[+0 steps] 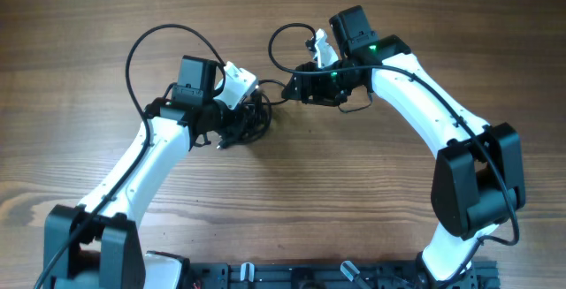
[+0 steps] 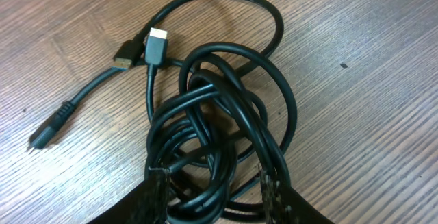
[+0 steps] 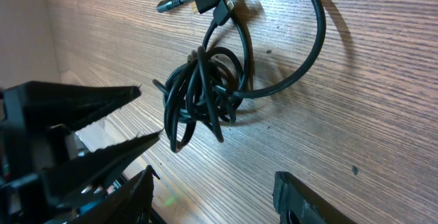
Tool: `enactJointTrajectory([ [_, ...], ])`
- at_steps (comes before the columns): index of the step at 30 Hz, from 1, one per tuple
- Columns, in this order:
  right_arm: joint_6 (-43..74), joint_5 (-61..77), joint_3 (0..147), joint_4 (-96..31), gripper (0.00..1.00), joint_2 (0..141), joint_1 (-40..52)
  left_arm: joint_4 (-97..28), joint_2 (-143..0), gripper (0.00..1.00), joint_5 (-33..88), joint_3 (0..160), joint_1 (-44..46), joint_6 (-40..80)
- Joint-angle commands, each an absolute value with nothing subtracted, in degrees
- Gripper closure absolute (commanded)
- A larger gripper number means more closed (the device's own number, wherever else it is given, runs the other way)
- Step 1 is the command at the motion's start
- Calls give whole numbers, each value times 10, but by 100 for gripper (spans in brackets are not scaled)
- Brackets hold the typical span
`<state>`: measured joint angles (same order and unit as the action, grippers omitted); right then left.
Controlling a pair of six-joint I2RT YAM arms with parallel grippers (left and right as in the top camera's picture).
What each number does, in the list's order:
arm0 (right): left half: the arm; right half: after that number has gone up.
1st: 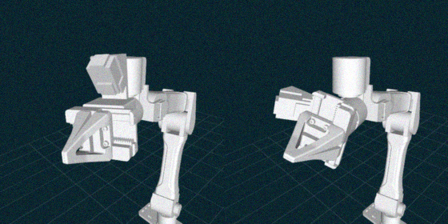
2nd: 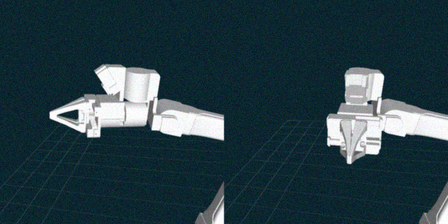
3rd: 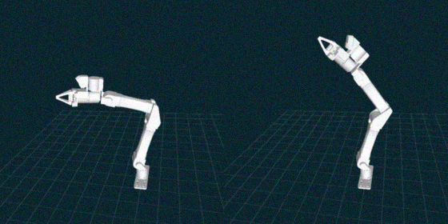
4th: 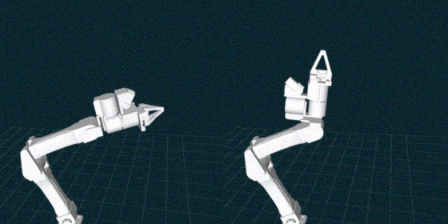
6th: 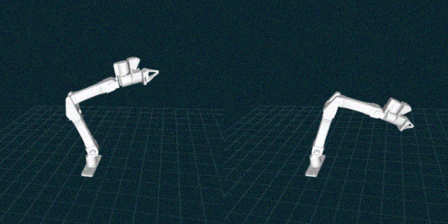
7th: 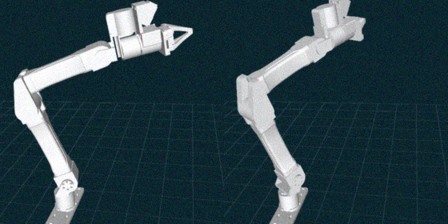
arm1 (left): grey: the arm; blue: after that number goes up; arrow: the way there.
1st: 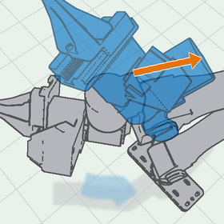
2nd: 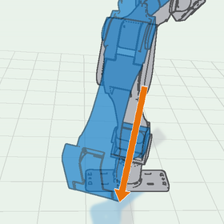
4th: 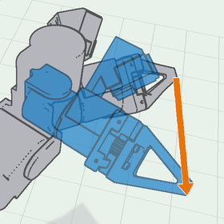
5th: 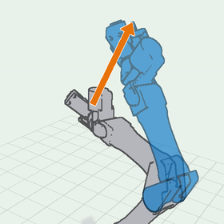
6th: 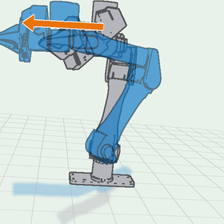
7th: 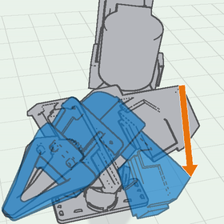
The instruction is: Untangle cables
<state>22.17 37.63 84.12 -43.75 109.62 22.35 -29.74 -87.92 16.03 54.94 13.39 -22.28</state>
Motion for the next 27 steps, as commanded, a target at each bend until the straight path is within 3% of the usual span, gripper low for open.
enactJointTrajectory([
  [1, 210, 373, 841, -441, 41, 1107, 221, -281, -931, 55, 153, 557, 132, -241],
  [4, 205, 373, 841, -444, 41, 1107, 221, -279, -954, 60, 92, 557, 132, -241],
  [9, 201, 373, 841, -444, 41, 1107, 221, -277, -958, 66, 115, 557, 132, -240],
  [14, 195, 389, 841, -441, 41, 1107, 221, -274, -976, 59, 128, 557, 132, -240],
  [15, 195, 391, 841, -441, 41, 1107, 221, -272, -976, 63, 124, 557, 132, -240],
  [16, 195, 392, 841, -440, 41, 1107, 221, -268, -976, 75, 119, 557, 132, -240],
  [17, 195, 397, 841, -438, 41, 1107, 221, -263, -976, 96, 119, 557, 132, -240],
  [26, 177, 447, 841, -427, 41, 1107, 221, -249, -898, 96, 120, 559, 133, -203],
  [27, 178, 447, 841, -427, 41, 1107, 221, -258, -881, 92, 122, 559, 133, -211],
])
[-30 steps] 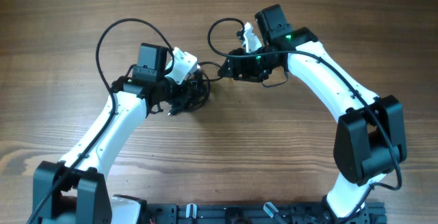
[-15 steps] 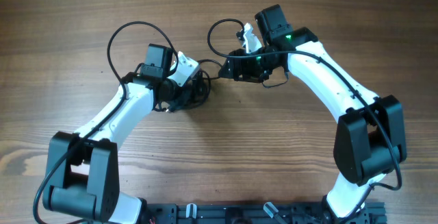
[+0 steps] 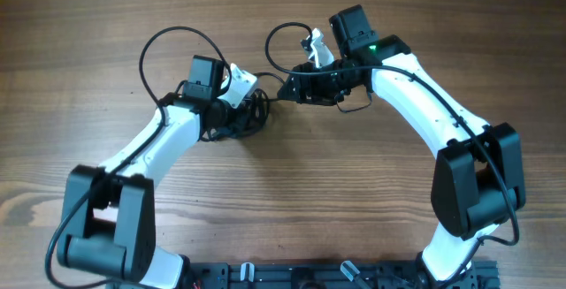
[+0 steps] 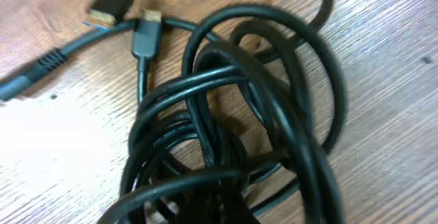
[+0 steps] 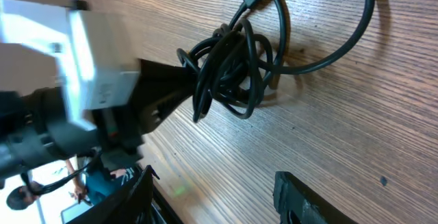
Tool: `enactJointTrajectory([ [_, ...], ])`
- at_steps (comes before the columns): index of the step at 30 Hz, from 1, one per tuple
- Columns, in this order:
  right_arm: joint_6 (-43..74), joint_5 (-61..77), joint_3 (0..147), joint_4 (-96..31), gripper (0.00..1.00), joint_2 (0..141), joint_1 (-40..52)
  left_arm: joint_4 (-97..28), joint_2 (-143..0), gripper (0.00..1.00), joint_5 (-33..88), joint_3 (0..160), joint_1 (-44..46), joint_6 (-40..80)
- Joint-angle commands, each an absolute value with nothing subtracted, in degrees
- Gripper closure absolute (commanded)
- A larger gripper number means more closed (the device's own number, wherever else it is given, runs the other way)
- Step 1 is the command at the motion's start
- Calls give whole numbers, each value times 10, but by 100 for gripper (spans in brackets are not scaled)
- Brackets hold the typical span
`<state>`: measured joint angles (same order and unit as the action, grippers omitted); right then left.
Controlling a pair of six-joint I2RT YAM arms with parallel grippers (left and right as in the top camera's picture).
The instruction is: Untangle cables
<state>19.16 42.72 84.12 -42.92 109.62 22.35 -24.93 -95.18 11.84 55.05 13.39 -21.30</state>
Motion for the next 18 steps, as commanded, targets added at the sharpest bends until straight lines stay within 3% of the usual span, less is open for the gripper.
enactJointTrajectory([
  [1, 178, 447, 841, -427, 41, 1107, 221, -264, -872, 83, 122, 559, 134, -220],
  [3, 178, 447, 841, -427, 41, 1107, 221, -294, -844, 66, 121, 559, 134, -271],
  [6, 177, 447, 841, -427, 41, 1107, 221, -307, -842, 55, 97, 559, 133, -299],
  [12, 175, 447, 841, -430, 41, 1107, 221, -283, -933, 56, 90, 558, 119, -416],
  [18, 166, 447, 841, -434, 41, 1107, 221, -238, -968, 58, 89, 558, 96, -416],
])
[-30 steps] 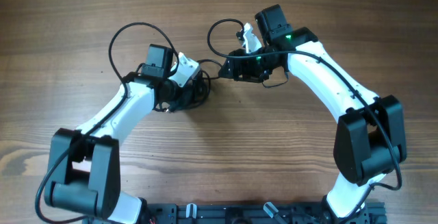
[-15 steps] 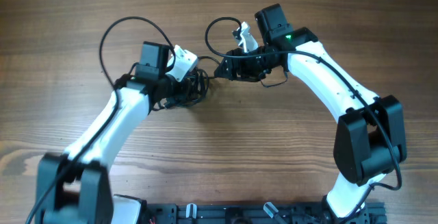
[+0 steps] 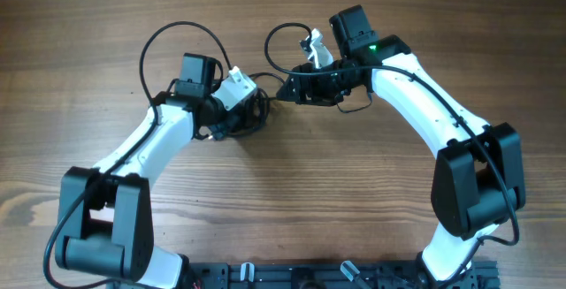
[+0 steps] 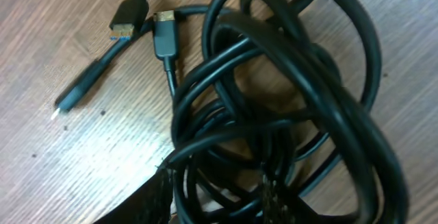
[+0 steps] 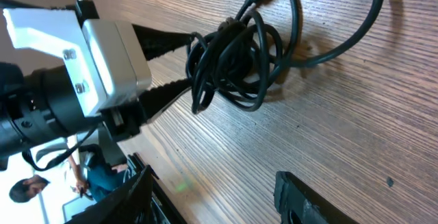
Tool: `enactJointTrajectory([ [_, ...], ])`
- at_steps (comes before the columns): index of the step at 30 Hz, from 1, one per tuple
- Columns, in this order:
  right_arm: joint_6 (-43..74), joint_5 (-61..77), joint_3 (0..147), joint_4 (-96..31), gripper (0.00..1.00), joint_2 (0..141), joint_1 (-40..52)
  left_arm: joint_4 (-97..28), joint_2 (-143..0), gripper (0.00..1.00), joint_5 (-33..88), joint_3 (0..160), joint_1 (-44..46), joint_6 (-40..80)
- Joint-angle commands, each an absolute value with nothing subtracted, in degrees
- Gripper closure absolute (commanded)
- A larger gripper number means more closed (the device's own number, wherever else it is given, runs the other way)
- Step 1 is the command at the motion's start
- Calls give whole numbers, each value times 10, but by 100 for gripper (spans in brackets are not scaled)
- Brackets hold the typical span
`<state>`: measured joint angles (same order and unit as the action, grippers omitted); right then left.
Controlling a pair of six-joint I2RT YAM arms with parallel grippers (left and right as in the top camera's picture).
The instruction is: Untangle cables
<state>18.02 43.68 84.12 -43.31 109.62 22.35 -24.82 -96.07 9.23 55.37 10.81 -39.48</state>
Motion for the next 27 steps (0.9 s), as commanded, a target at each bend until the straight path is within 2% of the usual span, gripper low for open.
enactJointTrajectory([
  [1, 166, 447, 841, -434, 41, 1107, 221, -235, -968, 59, 89, 558, 92, -416],
  [9, 166, 447, 841, -434, 40, 1107, 221, -233, -996, 65, 102, 558, 82, -416],
  [12, 166, 447, 841, -434, 40, 1107, 221, -217, -1005, 92, 104, 558, 82, -415],
  [13, 166, 447, 841, -433, 40, 1107, 221, -208, -1004, 96, 104, 559, 82, -409],
  [17, 166, 467, 841, -423, 40, 1107, 221, -171, -959, 96, 105, 559, 80, -284],
  [19, 167, 491, 841, -415, 45, 1107, 223, -177, -929, 96, 113, 559, 80, -215],
  [27, 212, 444, 842, -333, 45, 1107, 284, -274, -790, 96, 258, 559, 80, 23],
])
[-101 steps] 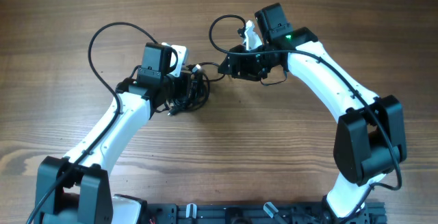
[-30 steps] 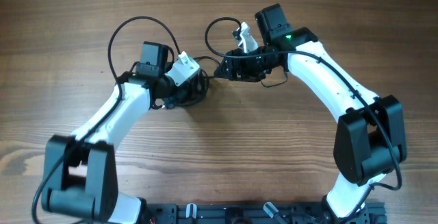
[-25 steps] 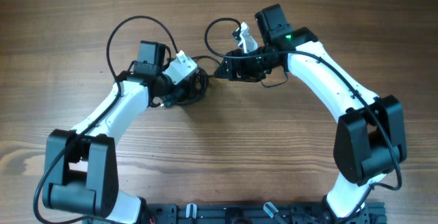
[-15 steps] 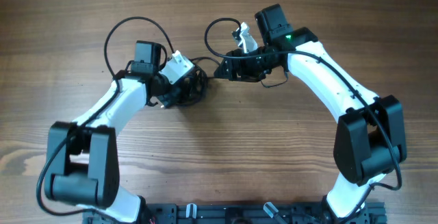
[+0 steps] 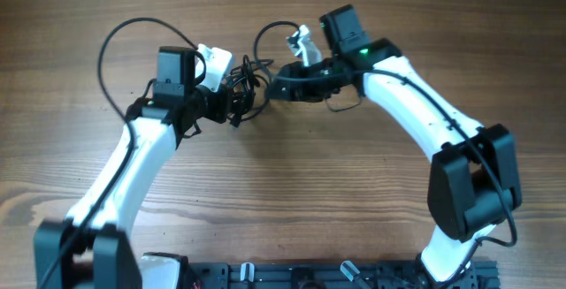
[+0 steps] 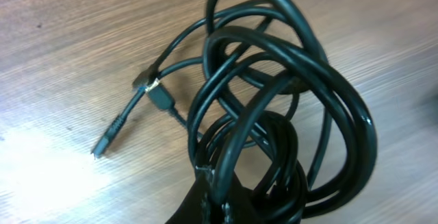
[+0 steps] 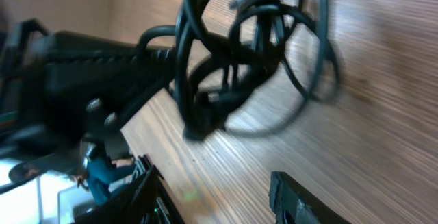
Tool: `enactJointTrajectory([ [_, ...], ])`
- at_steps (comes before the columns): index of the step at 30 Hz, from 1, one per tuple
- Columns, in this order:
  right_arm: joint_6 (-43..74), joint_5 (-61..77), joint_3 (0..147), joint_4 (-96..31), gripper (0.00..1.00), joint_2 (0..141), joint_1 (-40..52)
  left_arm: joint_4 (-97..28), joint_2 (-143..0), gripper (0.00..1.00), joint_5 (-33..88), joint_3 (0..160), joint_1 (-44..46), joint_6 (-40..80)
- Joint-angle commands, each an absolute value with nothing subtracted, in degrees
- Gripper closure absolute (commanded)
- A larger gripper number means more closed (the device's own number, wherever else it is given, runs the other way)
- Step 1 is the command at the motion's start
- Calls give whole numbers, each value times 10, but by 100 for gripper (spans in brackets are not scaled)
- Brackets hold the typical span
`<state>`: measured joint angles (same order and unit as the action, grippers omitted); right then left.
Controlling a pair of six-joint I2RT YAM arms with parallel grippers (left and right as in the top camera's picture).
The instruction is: Untangle cables
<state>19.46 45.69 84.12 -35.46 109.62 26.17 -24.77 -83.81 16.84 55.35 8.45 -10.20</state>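
Note:
A tangled bundle of black cables [image 5: 244, 92] hangs between my two grippers at the back middle of the table. My left gripper [image 6: 217, 188] is shut on a strand of the bundle [image 6: 274, 114], which stands raised above the wood. Two connectors [image 6: 156, 90] and a small plug [image 6: 104, 144] trail down to the left of it. My right gripper [image 7: 219, 196] is open and holds nothing. The bundle [image 7: 236, 59] lies ahead of it, beyond its fingers. In the overhead view the right gripper [image 5: 271, 89] is just right of the bundle and the left gripper [image 5: 230, 105] just left of it.
The wooden table [image 5: 292, 192] stretches bare in front of both arms. A black frame [image 5: 292, 276] runs along the near edge. The right arm's white links [image 5: 416, 103] arc along the right side, the left arm's [image 5: 133, 156] along the left.
My left gripper has shut on a cable strand; its fingers were apart around the bundle before. The bundle now stands higher off the table and further left. The right gripper has followed it left, still open.
At first my left gripper was open with its fingers at the near side of the bundle lying on the table. It then sat closer in, fingers either side of strands. Now it is shut on one and the bundle is raised. My right gripper stayed open beside it.

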Motion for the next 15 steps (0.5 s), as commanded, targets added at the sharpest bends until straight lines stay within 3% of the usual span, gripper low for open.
enactJointTrajectory([
  [1, 213, 444, 843, -325, 44, 1107, 287, -288, -783, 96, 272, 559, 80, 35],
  [7, 236, 363, 845, -300, 44, 1107, 295, -356, -775, 96, 342, 559, 80, 69],
  [10, 241, 274, 845, -309, 59, 1107, 297, -345, -775, 96, 378, 559, 80, 69],
  [15, 239, 227, 845, -320, 61, 1107, 321, -320, -775, 96, 399, 559, 80, 82],
])
